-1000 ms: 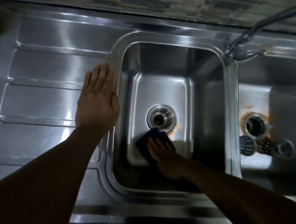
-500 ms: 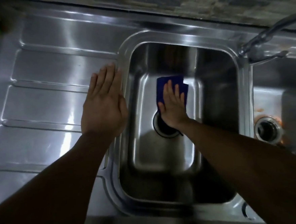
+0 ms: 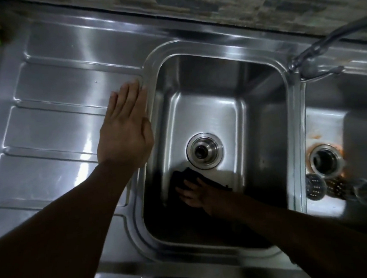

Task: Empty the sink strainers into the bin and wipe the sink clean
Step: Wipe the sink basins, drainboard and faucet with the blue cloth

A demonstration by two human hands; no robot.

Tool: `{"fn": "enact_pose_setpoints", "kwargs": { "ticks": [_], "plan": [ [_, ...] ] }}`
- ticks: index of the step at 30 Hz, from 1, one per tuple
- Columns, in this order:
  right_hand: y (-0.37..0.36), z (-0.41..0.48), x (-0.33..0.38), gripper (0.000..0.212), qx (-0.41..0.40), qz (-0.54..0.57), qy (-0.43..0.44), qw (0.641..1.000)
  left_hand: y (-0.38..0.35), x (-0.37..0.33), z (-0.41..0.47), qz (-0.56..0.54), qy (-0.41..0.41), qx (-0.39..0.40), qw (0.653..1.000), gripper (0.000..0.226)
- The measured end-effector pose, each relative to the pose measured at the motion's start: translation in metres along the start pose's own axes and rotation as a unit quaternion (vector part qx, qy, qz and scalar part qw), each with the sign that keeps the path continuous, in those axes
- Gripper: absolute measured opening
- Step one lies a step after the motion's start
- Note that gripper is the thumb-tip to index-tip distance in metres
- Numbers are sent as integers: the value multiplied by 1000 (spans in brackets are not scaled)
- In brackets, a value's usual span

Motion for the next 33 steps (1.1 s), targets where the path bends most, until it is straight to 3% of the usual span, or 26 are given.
{"fn": "enact_pose_setpoints", "kwargs": {
  "ticks": [3, 7, 10, 12, 15, 17, 20, 22, 23, 27, 33],
  "plan": [
    [6, -31, -19, 65, 1, 38, -72, 997, 0, 0, 0, 1, 1, 8, 1000, 58],
    [31, -51, -52, 68, -30, 26, -243, 969, 0, 0, -1, -10, 3, 9, 1000, 58],
    [18, -60, -39, 78, 43, 91, -208, 973, 0, 0, -2, -15, 5, 6, 1000, 58],
    [12, -59, -11, 68, 87, 197, -158, 964, 0, -1, -1, -16, 2, 5, 1000, 59],
    [27, -41, -7, 55, 15, 390, -233, 891, 1, 0, -1, -13, -2, -3, 1000, 59],
    [35, -26, 2, 55, 44, 371, -199, 906, 0, 0, -2, -10, -6, -9, 1000, 58],
    [37, -4, 9, 48, 50, 472, -283, 833, -1, 0, -2, -10, -8, -16, 1000, 58],
    [43, 8, 16, 45, 35, 496, -310, 810, 0, 0, -2, -10, -11, -22, 1000, 58],
    [45, 8, 18, 44, 28, 495, -307, 812, 0, 1, -1, -10, -11, -24, 1000, 58],
    [58, -27, 24, 38, 11, 409, -241, 880, 0, 2, -1, -13, -10, -22, 1000, 57],
    [62, -58, 18, 37, -33, 351, -269, 896, 2, 2, -3, -19, -6, -12, 1000, 57]
  ]
}}
Point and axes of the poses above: each hand's wrist, its own z-axis towards the middle knuckle, its own y-axis out of the back of the hand, x = y × z, the point moved 10 cm from there along z, towards the middle knuckle, and after that the axes turned 10 degrees about -x, right-handed, at the moved point
